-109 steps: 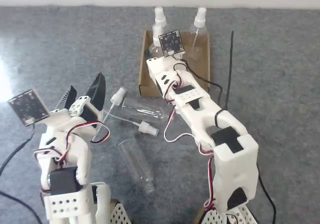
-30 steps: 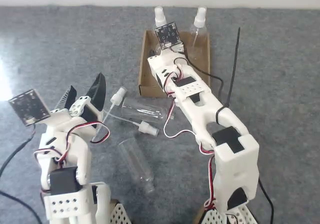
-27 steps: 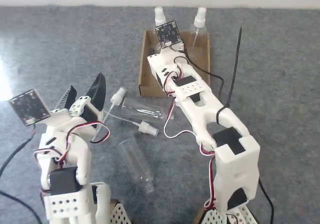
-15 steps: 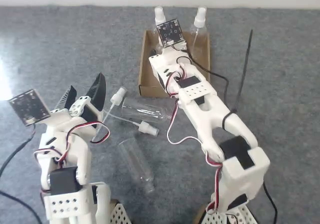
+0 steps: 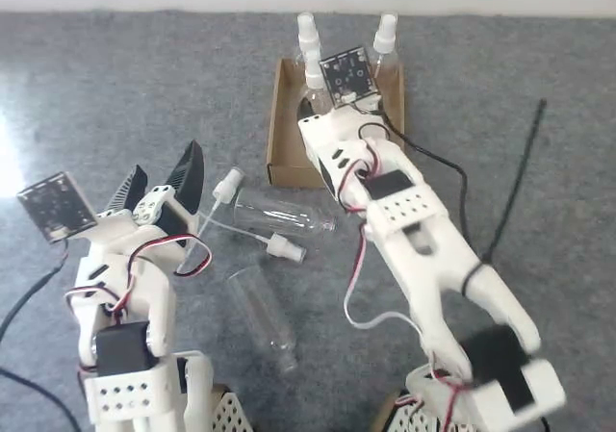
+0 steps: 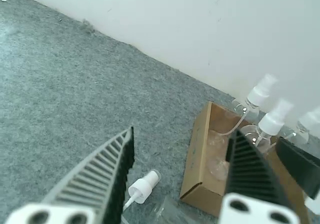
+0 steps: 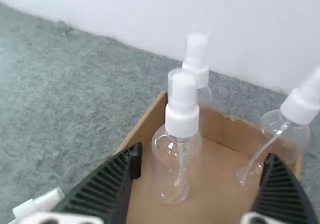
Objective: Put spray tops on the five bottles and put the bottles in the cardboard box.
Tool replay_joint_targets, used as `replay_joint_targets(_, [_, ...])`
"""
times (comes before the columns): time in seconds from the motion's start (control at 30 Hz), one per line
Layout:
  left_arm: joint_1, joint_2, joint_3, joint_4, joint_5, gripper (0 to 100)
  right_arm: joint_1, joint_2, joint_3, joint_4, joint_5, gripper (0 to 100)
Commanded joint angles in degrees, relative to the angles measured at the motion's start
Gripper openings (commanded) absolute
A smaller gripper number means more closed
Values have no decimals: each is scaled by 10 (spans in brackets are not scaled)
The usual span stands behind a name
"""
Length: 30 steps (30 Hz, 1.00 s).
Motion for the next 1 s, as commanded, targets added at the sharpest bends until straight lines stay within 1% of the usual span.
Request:
replay_joint_targets(0.0, [4,-7,-5,-18,-6,279,-1,-97,15,5,6,329])
replay_joint_targets(0.03, [4,-7,-5,-18,-6,279,-1,-111,23,7,6,329])
replay_joint_targets(0.13, [4,-7,-5,-18,-6,279,-5,-146,25,58,4,329])
replay_joint_targets(0.23, [4,-7,-5,-18,-6,279,-6,-179,23,93,-30,318])
replay_joint_targets(0.3, [4,-7,-5,-18,-6,279,-6,-196,11,117,-44,262])
replay_joint_targets(0.43, [4,-7,-5,-18,-6,279,-5,-231,-12,178,-45,106])
replay_joint_targets(0.5, [4,-7,-5,-18,-7,279,-6,-252,-19,206,-44,64])
replay_joint_targets(0.63, [0,-7,-8,-20,-8,279,-18,-293,-20,245,-42,58])
replay_joint_targets(0.7, [-1,-7,-8,-37,-14,279,-32,-312,-20,266,-40,57])
replay_joint_targets(0.77, [-1,-7,-13,-44,-46,279,-48,-328,-20,295,-18,57])
replay_joint_targets(0.83, [-3,-7,-24,-28,-80,279,-68,-343,-20,327,-4,58])
replay_joint_targets(0.9, [-24,-7,-29,0,-99,279,-85,-357,-20,363,-4,59])
replay_joint_targets(0.97, [-60,-7,-26,17,-105,279,-99,-369,-20,398,-5,59])
